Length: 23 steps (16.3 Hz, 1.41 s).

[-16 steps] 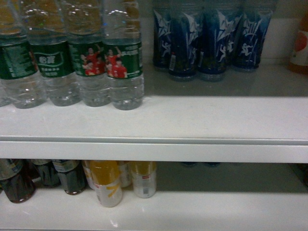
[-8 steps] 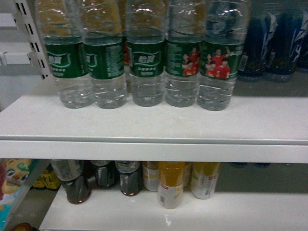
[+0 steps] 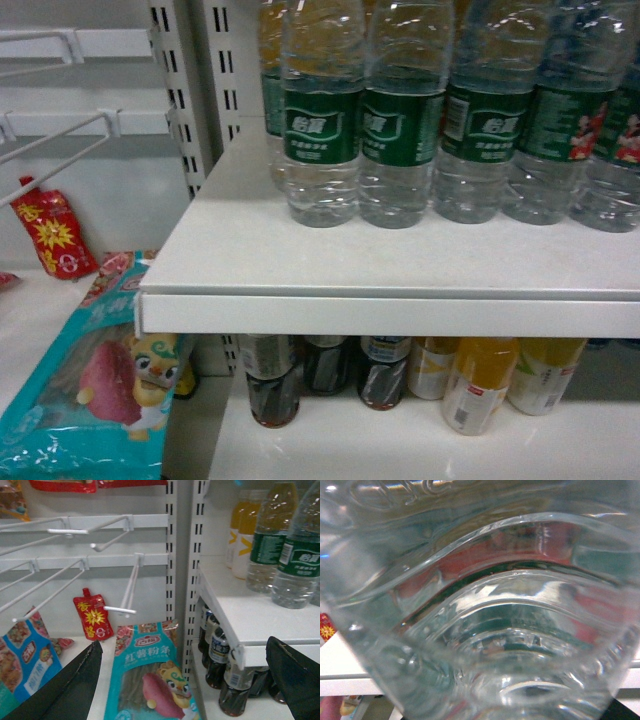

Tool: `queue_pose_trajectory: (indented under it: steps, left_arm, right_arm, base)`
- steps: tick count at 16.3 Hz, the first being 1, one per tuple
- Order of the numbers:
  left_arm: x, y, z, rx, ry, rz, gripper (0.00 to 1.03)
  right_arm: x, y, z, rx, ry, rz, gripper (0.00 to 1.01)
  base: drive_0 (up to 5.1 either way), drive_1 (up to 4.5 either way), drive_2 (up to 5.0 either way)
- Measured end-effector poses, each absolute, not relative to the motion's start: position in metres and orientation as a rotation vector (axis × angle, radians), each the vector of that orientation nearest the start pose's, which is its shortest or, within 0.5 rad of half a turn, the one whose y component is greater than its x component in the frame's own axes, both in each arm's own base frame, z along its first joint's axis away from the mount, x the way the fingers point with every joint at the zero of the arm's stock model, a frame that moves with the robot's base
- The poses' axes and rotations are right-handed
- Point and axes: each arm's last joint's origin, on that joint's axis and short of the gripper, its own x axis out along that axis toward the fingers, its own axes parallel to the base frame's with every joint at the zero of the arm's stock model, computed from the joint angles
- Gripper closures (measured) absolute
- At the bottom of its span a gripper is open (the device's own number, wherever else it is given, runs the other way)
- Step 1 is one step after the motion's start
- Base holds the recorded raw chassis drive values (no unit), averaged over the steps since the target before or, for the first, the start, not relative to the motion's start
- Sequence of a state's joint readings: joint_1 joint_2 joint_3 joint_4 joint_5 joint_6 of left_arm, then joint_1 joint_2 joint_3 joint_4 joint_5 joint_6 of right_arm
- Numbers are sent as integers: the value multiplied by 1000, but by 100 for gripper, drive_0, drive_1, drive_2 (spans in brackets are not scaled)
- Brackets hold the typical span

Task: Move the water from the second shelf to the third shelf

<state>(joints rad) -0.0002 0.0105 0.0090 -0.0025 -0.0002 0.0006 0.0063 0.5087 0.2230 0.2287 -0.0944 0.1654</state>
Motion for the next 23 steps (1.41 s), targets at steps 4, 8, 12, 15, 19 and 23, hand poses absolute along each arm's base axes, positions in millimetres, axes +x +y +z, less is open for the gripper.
queue_pose_trajectory:
  steps: [4,8,12,15,19,23]
  left_arm:
    - [98,0,166,0,4,3,5]
    - [98,0,165,1,5,0,5]
    - [98,0,165,1,4,0,5]
    - [98,0,165,1,5,0,5]
    - [98,0,165,1,5,0,5]
    - [98,0,165,0,4,0,5]
  right_arm:
    - [138,4,215,168,71,100,60]
    - [138,4,215,168,66,95,60]
    - [138,4,215,168,65,95,60]
    - [138,4,215,168,65,95,60]
    - [138,4,214,166,73,94,60]
    - [149,9,211,127,184,143,60]
  base:
    - [-499,246,246]
    - [-499,246,246]
    - [-499,246,246]
    - [-499,246,246]
    - [-250,123,123]
    - [0,0,0]
